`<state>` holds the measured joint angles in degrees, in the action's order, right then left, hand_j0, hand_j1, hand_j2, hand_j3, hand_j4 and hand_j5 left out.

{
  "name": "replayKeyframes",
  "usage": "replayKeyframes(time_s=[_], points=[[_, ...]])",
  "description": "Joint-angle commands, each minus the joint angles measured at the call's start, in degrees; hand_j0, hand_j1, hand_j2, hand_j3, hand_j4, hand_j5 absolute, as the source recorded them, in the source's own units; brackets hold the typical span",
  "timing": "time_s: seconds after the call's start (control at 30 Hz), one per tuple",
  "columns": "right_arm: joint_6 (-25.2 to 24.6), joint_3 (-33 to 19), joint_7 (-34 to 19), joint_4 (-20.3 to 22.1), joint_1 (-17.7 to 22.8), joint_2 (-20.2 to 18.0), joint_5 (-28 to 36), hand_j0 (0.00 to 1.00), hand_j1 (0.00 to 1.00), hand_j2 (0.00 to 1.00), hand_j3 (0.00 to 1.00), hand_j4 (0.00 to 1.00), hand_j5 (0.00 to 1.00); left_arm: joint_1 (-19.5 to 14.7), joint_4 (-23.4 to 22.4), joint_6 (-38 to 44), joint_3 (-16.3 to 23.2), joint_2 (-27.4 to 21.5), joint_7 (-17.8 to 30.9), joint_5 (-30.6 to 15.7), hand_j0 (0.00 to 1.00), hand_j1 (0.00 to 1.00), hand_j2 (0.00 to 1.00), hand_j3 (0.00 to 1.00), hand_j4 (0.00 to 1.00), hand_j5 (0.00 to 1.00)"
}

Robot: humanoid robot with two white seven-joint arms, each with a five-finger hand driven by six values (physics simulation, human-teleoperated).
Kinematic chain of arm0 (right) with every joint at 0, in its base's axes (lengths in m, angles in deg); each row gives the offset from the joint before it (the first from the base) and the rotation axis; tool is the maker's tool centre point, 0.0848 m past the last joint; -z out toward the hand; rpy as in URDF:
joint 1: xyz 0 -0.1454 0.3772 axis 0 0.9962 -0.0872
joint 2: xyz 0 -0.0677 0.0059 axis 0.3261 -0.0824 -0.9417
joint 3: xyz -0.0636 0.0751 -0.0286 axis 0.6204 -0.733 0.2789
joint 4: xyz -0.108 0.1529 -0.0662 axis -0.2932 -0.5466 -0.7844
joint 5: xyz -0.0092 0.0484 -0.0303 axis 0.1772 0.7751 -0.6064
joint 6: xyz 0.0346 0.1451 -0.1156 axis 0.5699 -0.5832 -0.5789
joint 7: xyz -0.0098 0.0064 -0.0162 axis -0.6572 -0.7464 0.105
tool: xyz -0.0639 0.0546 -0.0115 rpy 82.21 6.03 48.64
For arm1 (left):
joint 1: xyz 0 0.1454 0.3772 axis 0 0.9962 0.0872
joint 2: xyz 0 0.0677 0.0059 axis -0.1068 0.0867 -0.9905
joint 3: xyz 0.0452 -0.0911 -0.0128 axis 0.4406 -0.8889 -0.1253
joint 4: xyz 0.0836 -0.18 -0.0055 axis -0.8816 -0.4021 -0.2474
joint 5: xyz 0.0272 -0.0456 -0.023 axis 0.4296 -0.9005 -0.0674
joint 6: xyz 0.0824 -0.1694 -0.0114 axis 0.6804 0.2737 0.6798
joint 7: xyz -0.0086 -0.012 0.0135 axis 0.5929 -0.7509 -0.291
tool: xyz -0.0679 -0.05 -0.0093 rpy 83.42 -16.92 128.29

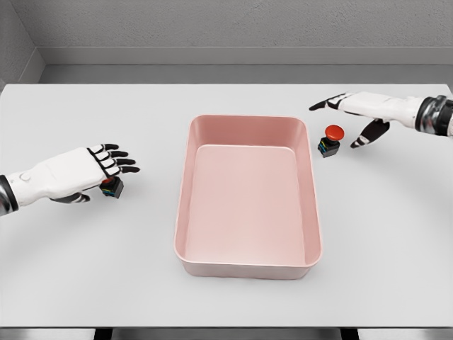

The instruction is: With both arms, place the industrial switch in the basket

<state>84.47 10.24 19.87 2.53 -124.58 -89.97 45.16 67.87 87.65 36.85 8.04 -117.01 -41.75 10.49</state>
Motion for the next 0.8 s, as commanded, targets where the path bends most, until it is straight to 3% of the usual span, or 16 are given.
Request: replayKeyframes(time_s=[0.0,0.23,0.7,0.77], points=[[-0.13,0.07,0.02,-0.94,0.0,1.08,-0.26,0.97,0.97,0.97,0.97,0.97,0.97,-0.09,-1.62,0.04,-0.01,0.93,-0.06,-0.32,1.0,1.0,1.0,1.0,1.0,1.0],[-0.13,0.07,0.11,-1.03,-0.09,1.26,-1.14,0.86,0.86,0.86,0.86,0.86,0.86,-1.32,-4.25,0.04,-0.01,2.77,-0.06,-0.24,1.0,1.0,1.0,1.0,1.0,1.0],[-0.13,0.59,-0.15,-2.87,0.17,2.22,-1.23,0.86,0.86,0.86,0.86,0.86,0.86,-2.2,-5.22,0.04,2.54,3.74,-0.23,0.47,1.0,1.0,1.0,1.0,1.0,1.0],[-0.13,0.59,-0.24,-2.87,0.18,2.22,-1.23,0.86,0.86,0.86,0.86,0.86,0.86,-2.2,-5.22,0.04,2.54,3.65,-0.32,0.38,0.9,0.9,0.9,0.9,0.9,0.9]])
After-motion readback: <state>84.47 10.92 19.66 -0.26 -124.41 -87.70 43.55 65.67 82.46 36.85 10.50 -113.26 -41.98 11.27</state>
